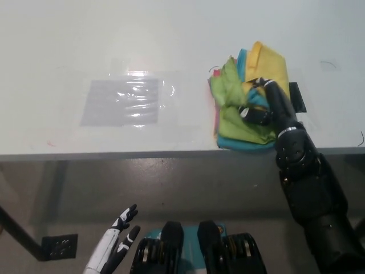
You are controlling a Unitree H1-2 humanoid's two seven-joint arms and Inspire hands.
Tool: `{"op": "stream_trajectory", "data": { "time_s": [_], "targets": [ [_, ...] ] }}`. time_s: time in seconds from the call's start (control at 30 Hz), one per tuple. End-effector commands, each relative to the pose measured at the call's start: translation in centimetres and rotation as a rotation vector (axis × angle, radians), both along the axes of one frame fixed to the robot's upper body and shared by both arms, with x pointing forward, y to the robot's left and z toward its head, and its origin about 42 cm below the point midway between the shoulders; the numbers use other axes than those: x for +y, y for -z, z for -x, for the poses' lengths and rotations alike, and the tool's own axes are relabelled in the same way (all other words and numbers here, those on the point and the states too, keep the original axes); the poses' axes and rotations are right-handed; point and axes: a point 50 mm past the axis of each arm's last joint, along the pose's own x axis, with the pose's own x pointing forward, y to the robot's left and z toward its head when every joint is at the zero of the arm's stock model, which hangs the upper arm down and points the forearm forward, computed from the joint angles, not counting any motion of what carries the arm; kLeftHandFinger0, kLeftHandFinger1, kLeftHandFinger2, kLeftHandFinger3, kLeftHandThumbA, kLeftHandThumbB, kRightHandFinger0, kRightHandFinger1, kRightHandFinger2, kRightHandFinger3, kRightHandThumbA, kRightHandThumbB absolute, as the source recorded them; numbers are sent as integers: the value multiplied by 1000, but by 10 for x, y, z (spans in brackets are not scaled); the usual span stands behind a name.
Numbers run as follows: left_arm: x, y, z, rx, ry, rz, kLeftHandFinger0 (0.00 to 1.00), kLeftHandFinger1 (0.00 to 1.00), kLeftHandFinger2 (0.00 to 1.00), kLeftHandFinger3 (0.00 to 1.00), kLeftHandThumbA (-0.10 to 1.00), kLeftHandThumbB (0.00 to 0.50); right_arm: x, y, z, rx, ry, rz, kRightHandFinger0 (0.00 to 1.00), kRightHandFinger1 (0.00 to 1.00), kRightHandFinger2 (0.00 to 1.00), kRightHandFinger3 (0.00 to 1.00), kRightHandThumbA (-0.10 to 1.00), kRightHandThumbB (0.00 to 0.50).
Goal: A stack of folded microfibre clothes with a single fold is kept infront of the robot. the robot uses its right hand to grab one end of the clothes and pulla it away from the other end to unfold
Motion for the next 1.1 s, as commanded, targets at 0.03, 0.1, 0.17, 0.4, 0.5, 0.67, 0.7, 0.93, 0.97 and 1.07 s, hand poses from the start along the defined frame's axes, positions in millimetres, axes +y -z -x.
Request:
{"op": "stream_trajectory", "data": {
  "time_s": [0.03,0.1,0.17,0.4,0.5,0.67,0.7,0.93,0.97,1.07],
  "targets": [
    [3,-17,-15,-77,43,-26,1000,1000,1000,1000,1000,500,-7,-13,-8,-178,200,-160,0,331,674,691,-100,152],
    [3,-17,-15,-78,46,-21,1000,1000,1000,1000,1000,500,-6,-16,-8,-190,205,-180,0,322,683,718,-100,161],
    [2,-17,-15,-78,47,-19,1000,1000,1000,1000,1000,500,-6,-17,-8,-198,204,-197,0,324,689,727,-100,162],
    [2,-17,-15,-78,50,-21,1000,1000,1000,1000,1000,500,-7,-23,-3,-229,204,-319,0,317,710,769,-100,160],
    [3,-20,-18,-81,51,-34,1000,1000,1000,1000,1000,500,-9,-30,-2,-248,186,-377,0,255,589,650,21,156],
    [3,-19,-17,-76,57,-39,1000,1000,1000,1000,1000,500,-15,-33,0,-237,134,-389,64,293,609,699,226,220],
    [3,-19,-17,-76,58,-41,1000,1000,1000,1000,1000,500,-15,-33,1,-227,113,-397,200,445,766,775,324,277],
    [2,-20,-17,-79,63,-58,1000,1000,1000,1000,1000,500,-18,-27,3,-113,-153,-450,1000,1000,1000,1000,814,499],
    [2,-20,-18,-76,63,-57,1000,1000,1000,1000,1000,500,-18,-27,4,-112,-163,-442,1000,1000,1000,1000,819,500],
    [2,-21,-18,-77,64,-72,1000,1000,1000,1000,1000,500,-19,-26,4,-97,-201,-448,1000,1000,1000,1000,823,500]
  ]
}}
